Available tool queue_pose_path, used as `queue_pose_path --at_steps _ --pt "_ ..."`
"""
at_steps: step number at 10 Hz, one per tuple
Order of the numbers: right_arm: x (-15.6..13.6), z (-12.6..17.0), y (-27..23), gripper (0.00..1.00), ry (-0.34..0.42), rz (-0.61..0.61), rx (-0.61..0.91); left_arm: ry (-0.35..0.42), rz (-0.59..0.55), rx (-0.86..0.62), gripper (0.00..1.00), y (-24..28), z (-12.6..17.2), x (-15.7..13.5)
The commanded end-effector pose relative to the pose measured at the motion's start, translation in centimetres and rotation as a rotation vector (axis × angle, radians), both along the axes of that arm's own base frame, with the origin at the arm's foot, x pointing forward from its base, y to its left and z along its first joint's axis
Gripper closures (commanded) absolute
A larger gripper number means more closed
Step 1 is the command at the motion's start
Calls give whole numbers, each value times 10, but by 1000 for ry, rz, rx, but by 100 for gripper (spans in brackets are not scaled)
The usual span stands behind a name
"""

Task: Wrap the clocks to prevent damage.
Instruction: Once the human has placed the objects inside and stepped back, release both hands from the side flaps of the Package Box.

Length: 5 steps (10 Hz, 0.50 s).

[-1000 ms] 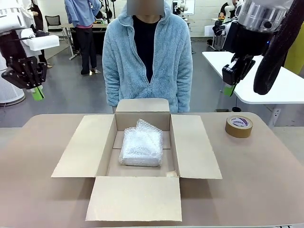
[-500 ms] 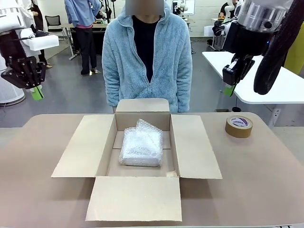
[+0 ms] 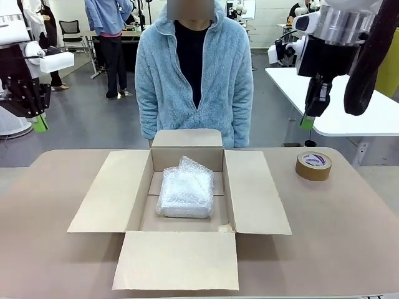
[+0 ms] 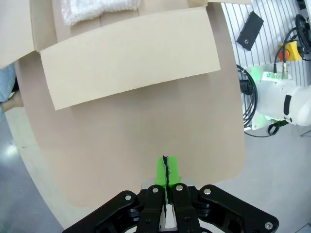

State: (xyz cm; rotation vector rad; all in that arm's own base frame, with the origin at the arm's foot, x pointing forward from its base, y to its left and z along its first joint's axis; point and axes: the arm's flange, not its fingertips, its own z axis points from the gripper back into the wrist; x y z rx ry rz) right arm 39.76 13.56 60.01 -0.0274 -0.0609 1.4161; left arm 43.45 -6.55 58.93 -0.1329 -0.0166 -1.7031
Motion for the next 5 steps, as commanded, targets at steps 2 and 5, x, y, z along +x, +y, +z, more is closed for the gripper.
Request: queue_pose_path --at_steps 2,5 --pt "0 0 0 99 0 0 0 6 -17 -8 100 -1 2 -1" --pt "5 3 -8 99 -12 16 -6 3 -4 -1 100 -1 -1 0"
